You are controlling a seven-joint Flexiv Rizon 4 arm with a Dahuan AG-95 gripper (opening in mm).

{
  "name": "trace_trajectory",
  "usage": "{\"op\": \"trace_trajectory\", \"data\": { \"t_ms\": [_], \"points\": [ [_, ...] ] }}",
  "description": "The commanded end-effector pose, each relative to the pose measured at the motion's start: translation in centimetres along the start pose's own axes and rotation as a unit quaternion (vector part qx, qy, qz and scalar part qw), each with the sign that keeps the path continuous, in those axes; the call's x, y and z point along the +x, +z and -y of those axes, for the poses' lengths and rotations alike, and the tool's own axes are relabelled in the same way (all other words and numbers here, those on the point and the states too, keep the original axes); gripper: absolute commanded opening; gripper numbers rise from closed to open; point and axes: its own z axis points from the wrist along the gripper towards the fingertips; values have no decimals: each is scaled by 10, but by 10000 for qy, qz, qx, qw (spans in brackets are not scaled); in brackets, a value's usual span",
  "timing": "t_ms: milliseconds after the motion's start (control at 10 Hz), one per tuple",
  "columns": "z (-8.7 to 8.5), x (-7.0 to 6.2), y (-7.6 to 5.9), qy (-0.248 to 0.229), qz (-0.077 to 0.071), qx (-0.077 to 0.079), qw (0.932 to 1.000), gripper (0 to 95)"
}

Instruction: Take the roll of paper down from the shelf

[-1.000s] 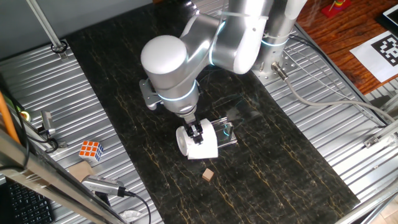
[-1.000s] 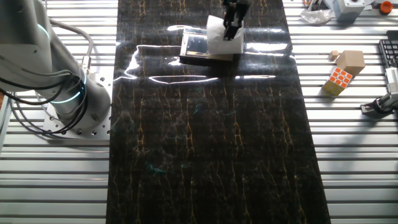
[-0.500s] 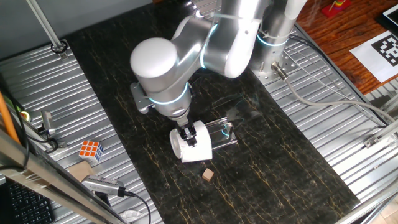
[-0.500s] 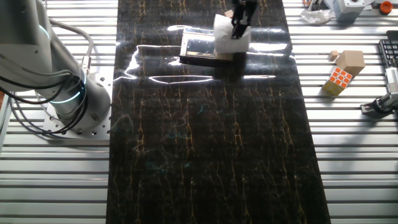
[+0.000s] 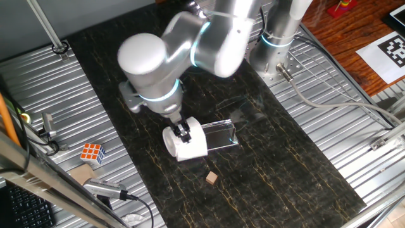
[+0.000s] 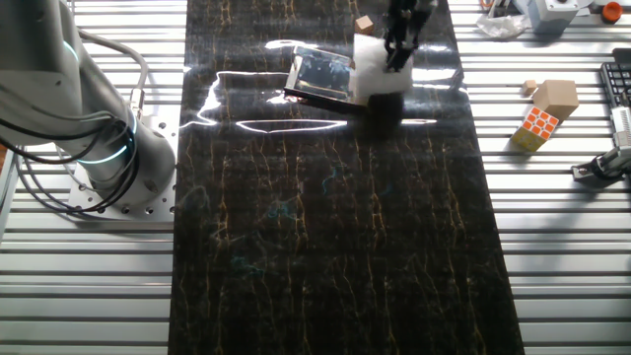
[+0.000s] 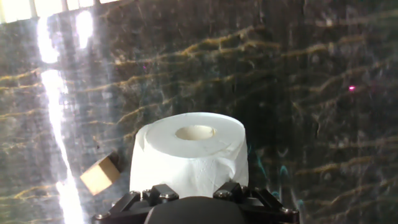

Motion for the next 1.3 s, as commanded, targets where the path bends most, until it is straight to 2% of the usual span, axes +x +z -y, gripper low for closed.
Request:
{"op": "trace_trajectory", "data": {
  "t_ms": [100,700,800,900,1000,1100,1200,1300],
  "points": [
    [3,-5,0,-57,19,-4,10000,0],
    [30,-17,3,-511,62,-5,9987,0],
    [31,-17,4,-597,64,-6,9982,190],
    [31,-17,4,-655,66,-10,9978,190],
    [31,-18,4,-759,70,-19,9971,570],
    [31,-18,4,-814,73,-16,9967,570],
    [31,-18,4,-864,79,-13,9962,760],
    [31,-18,3,-874,78,-14,9961,760]
  ]
}}
